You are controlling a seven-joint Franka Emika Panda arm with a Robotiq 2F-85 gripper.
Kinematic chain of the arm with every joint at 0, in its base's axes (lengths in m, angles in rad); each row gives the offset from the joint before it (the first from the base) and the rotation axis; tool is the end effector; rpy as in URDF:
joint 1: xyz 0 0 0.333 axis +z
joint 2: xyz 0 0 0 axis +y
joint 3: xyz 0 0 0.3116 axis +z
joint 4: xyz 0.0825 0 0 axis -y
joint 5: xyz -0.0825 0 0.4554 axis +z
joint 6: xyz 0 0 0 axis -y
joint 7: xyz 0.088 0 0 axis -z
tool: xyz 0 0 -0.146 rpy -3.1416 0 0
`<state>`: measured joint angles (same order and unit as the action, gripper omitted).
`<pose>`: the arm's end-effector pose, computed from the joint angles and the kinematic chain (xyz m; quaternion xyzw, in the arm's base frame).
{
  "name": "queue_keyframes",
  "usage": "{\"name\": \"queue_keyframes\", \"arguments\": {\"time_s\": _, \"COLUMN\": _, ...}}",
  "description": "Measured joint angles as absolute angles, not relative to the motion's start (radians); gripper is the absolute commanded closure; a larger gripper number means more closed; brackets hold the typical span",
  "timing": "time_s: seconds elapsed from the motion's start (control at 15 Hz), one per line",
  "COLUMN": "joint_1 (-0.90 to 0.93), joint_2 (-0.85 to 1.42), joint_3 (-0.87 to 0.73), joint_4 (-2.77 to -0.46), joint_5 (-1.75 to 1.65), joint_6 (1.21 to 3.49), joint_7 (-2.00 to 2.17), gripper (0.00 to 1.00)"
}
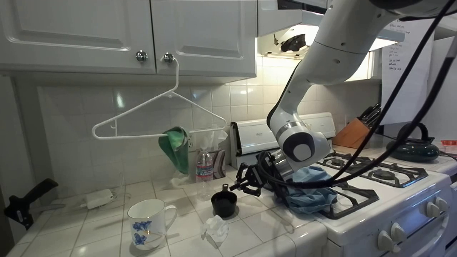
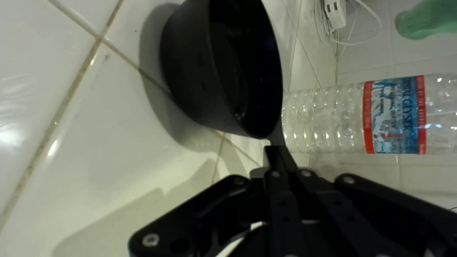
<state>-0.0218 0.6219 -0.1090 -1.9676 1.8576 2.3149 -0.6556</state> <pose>0.6549 -0.0438 0.0610 -0.7534 0.4327 -0.1265 0.4786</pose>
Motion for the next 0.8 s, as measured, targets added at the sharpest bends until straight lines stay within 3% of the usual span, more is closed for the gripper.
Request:
{"name": "queue_keyframes", "arguments": {"time_s": 0.47, "joint_1": -0.024, "joint_2": 0.627, "joint_3": -0.137, "joint_4": -1.971, "joint_5": 1.838, "joint_6": 2.334, "joint_7": -0.643, "gripper": 1.0}}
{"name": "queue_keyframes", "arguments": {"time_s": 0.8, "joint_1": -0.036, "joint_2": 0.626, "joint_3": -0.16, "joint_4": -1.974, "joint_5": 1.642, "joint_6": 2.323, "joint_7": -0.575, "gripper": 1.0}}
